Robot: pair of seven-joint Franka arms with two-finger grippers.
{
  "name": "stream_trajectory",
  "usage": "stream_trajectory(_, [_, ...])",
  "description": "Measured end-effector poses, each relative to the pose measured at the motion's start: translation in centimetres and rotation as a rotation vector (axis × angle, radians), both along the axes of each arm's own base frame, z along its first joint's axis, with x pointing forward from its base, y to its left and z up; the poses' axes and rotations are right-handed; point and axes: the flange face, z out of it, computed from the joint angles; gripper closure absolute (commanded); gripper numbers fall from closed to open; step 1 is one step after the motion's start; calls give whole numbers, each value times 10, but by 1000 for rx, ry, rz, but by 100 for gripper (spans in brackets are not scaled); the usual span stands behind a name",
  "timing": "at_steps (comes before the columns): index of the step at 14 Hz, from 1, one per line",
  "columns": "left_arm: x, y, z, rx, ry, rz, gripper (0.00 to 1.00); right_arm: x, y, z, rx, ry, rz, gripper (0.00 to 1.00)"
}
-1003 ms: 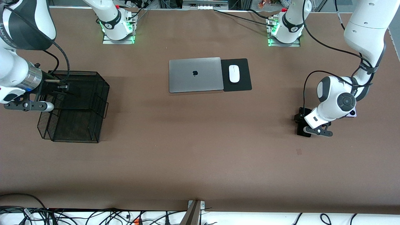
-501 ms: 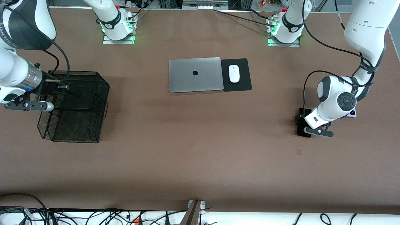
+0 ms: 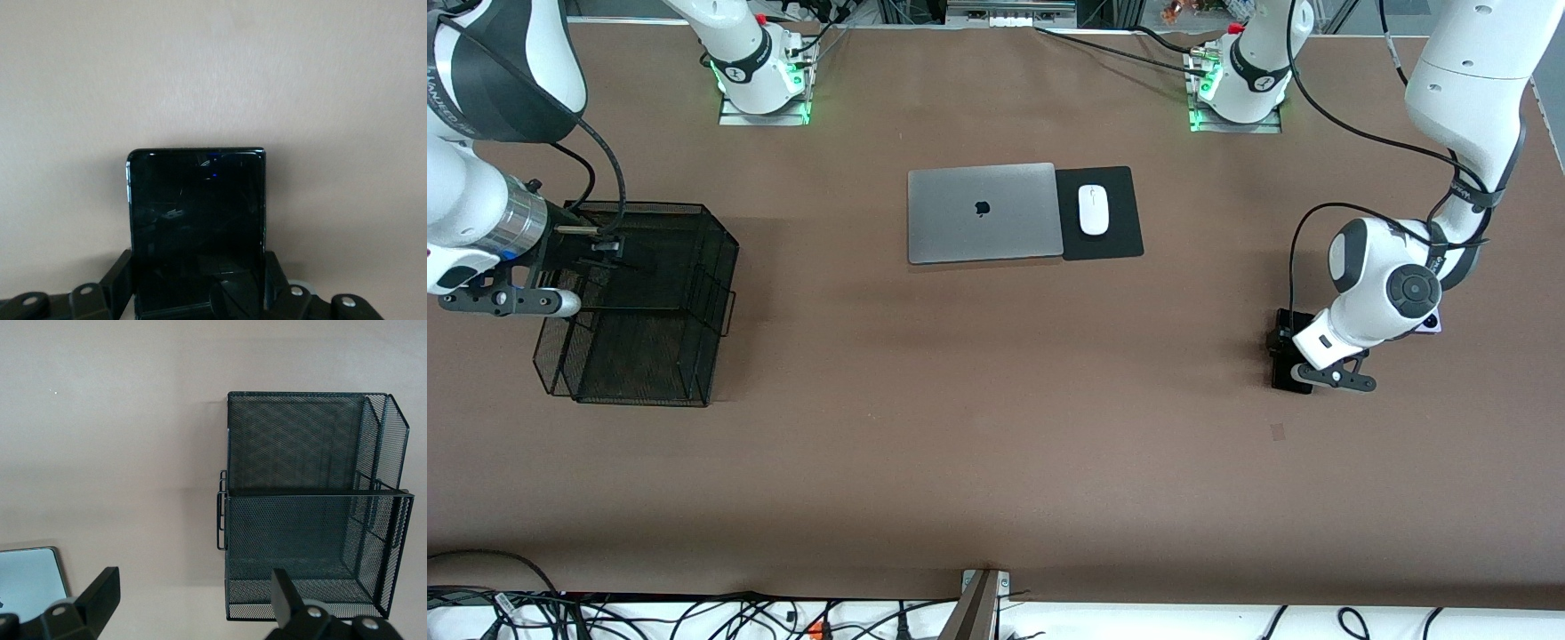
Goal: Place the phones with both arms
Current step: 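Lift the black phone with the left gripper toward the laptop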
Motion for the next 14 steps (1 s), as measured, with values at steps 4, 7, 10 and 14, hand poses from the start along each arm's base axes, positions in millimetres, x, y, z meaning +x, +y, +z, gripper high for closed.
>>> stream_trajectory(4, [32, -14, 37, 7, 25, 5, 85, 0, 0, 0, 0, 0, 0, 0])
stream_trajectory(7, [48, -57, 58, 9, 1, 58, 85, 0, 0, 0, 0, 0, 0, 0])
stream_trajectory(10, [49, -135, 64, 5, -22, 139, 85, 0, 0, 0, 0, 0, 0, 0])
stream_trajectory(14, [42, -229, 56, -6, -34, 261, 85, 0, 0, 0, 0, 1, 0, 0])
